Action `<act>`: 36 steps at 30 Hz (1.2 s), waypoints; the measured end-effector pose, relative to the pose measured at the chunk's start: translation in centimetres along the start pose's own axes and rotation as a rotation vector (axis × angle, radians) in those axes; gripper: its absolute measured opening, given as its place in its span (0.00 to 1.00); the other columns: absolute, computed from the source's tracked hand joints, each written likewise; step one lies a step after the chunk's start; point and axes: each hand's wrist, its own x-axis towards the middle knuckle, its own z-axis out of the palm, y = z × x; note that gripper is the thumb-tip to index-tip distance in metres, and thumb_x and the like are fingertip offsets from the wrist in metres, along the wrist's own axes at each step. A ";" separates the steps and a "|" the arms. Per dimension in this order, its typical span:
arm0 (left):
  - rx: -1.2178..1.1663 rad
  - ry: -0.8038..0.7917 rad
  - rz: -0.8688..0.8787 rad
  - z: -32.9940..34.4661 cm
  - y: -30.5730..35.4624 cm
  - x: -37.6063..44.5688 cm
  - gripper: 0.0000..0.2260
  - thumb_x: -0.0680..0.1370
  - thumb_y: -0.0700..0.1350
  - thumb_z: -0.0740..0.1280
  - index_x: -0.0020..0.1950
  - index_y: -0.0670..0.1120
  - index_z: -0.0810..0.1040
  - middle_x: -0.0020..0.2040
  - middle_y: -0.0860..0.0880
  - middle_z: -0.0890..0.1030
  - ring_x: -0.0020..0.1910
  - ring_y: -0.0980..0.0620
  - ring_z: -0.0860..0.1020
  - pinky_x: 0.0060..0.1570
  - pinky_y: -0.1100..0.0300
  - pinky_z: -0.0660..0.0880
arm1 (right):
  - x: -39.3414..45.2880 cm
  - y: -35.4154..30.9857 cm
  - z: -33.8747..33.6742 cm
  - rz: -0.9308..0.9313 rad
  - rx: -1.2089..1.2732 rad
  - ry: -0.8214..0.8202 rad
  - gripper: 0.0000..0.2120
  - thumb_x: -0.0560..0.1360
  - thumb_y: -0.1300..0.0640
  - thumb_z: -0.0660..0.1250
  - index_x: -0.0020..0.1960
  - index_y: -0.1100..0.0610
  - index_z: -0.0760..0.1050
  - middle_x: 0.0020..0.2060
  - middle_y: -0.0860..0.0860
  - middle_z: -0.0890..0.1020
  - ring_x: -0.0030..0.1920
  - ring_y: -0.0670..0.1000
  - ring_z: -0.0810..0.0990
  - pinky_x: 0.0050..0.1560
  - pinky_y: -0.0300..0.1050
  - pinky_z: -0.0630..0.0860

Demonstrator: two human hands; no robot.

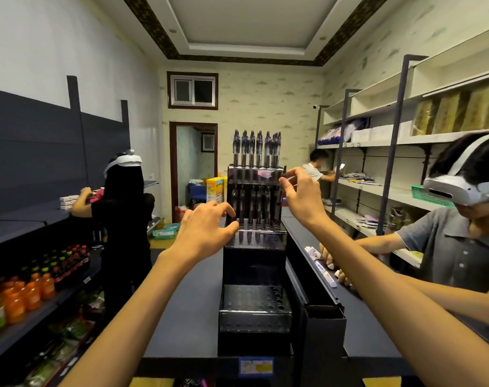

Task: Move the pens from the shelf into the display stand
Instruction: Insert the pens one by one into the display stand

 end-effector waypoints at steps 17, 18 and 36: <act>-0.004 -0.064 -0.024 -0.6 -0.2 -0.9 0.12 0.79 0.57 0.66 0.60 0.55 0.78 0.56 0.54 0.79 0.56 0.53 0.76 0.60 0.48 0.74 | -0.8 2.5 1.5 0.096 -0.244 -0.193 0.13 0.79 0.51 0.70 0.51 0.61 0.84 0.46 0.56 0.86 0.51 0.56 0.82 0.55 0.48 0.76; -0.013 -0.065 -0.023 -0.7 -0.2 -0.9 0.12 0.79 0.57 0.66 0.60 0.55 0.78 0.56 0.54 0.79 0.55 0.53 0.77 0.60 0.48 0.75 | -0.9 2.4 1.5 0.095 -0.257 -0.199 0.13 0.79 0.51 0.70 0.51 0.61 0.84 0.45 0.56 0.86 0.50 0.56 0.82 0.55 0.48 0.77; -0.293 -0.078 0.192 0.6 4.6 -1.7 0.17 0.79 0.52 0.67 0.68 0.54 0.77 0.63 0.51 0.80 0.62 0.48 0.77 0.62 0.45 0.73 | -8.3 -0.2 -5.3 0.046 -0.508 -0.172 0.14 0.79 0.48 0.69 0.61 0.52 0.80 0.57 0.50 0.83 0.57 0.51 0.81 0.58 0.50 0.78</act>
